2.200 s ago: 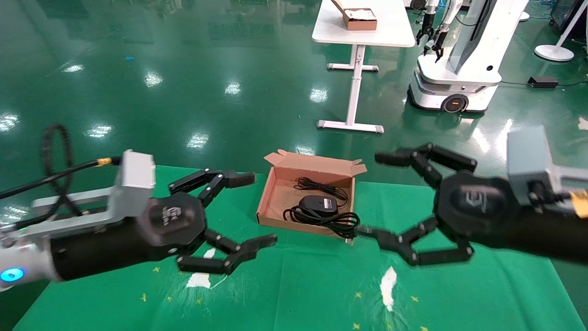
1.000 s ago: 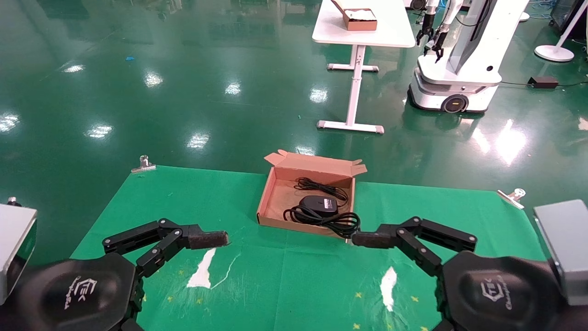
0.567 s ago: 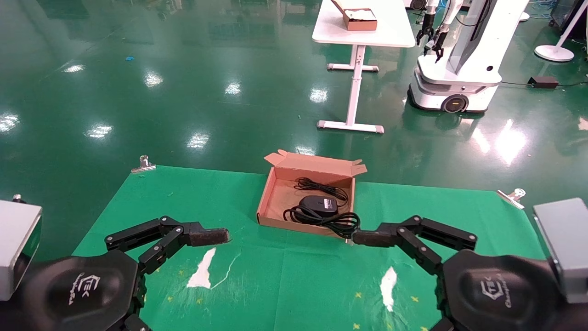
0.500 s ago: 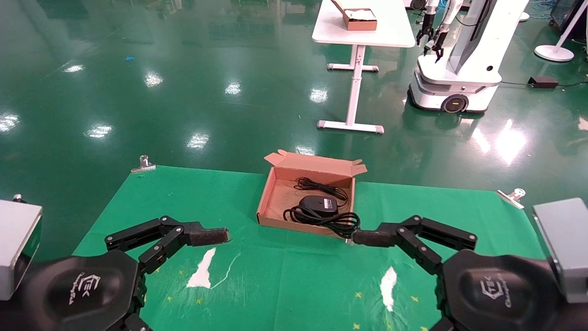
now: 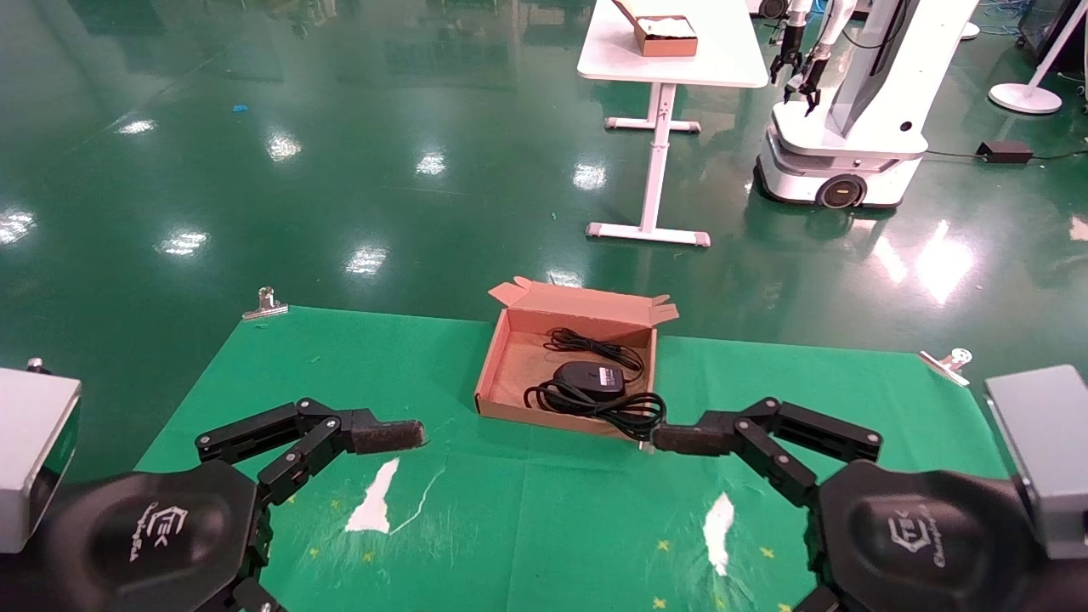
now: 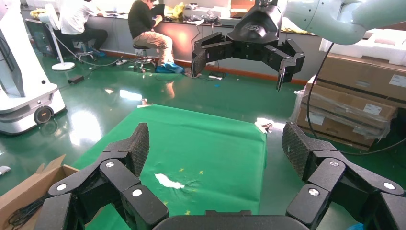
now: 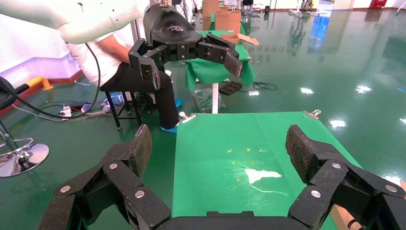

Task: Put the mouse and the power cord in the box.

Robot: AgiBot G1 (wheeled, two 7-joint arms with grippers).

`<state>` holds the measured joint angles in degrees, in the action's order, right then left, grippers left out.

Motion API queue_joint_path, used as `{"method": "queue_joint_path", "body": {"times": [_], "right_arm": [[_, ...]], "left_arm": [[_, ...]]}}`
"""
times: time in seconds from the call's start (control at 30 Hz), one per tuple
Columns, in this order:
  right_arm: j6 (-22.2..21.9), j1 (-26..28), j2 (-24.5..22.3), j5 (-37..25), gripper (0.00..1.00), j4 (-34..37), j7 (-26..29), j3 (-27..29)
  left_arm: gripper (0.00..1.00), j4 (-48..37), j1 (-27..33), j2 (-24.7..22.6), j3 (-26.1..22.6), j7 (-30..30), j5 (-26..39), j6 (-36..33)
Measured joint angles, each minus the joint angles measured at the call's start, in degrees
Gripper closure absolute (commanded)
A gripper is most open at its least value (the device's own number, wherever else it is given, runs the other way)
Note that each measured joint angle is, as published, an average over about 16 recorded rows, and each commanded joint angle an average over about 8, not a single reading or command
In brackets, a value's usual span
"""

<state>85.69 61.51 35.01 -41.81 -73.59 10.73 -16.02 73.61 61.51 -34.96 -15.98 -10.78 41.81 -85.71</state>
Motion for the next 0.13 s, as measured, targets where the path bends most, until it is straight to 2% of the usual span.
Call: {"method": "queue_joint_path", "body": {"times": [0.13], "right_arm": [[-0.01,0.01,0.00,-0.01,0.00,0.01,0.00,0.00]], "left_arm": [[0.00,-0.01,0.01,-0.01,-0.01,0.01,0.00,0.01]]}}
